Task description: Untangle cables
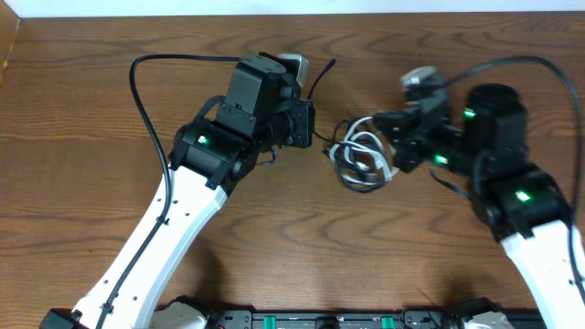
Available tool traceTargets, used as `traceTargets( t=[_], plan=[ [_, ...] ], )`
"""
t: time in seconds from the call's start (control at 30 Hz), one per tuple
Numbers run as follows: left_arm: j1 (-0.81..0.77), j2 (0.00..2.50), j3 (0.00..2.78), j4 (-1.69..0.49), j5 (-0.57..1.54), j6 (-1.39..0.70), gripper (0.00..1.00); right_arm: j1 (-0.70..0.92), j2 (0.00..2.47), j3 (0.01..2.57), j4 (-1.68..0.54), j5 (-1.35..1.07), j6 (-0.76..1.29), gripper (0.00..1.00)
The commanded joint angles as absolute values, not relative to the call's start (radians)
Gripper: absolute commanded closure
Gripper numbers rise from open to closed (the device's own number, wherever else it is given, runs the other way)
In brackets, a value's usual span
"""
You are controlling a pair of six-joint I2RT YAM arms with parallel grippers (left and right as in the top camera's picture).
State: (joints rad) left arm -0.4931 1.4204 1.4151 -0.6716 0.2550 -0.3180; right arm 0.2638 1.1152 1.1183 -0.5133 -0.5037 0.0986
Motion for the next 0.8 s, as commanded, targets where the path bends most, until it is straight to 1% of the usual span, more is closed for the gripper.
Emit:
traceTargets(
  t=[0.0, 0.17, 0.3, 0.47, 0.57, 0.63, 0.67, 0.77],
  plan=[
    [-0.492, 1.424, 1.43, -0.697, 0.151, -0.324, 0.92, 0.211, 1.071, 1.142, -0.535, -0.506, 0.147, 0.99],
    [-0.492, 1.424, 1.43, -0.771, 0.003, -0.324, 0.92, 0.135, 1.045, 1.142, -0.572, -0.499, 0.174, 0.99],
    [-0.492, 1.425, 1.429, -0.833, -0.102, -0.324, 0.93, 0.085, 1.052, 1.142, -0.612, -0.43, 0.224, 0.99],
    [-0.49, 1.425, 1.426, -0.875, -0.144, -0.324, 0.92, 0.045, 1.074, 1.142, -0.654, -0.372, 0.231, 0.99],
    [-0.49, 1.425, 1.426, -0.875, -0.143, -0.324, 0.83, 0.045, 1.101, 1.142, -0.667, -0.379, 0.231, 0.99],
    [-0.49, 1.425, 1.426, -0.874, -0.143, -0.324, 0.76, 0.049, 1.125, 1.142, -0.678, -0.402, 0.222, 0.99],
    [-0.49, 1.425, 1.426, -0.874, -0.143, -0.324, 0.7, 0.052, 1.141, 1.142, -0.685, -0.416, 0.218, 0.99],
    [-0.49, 1.425, 1.426, -0.874, -0.133, -0.324, 0.6, 0.054, 1.181, 1.142, -0.692, -0.433, 0.204, 0.99]
  ],
)
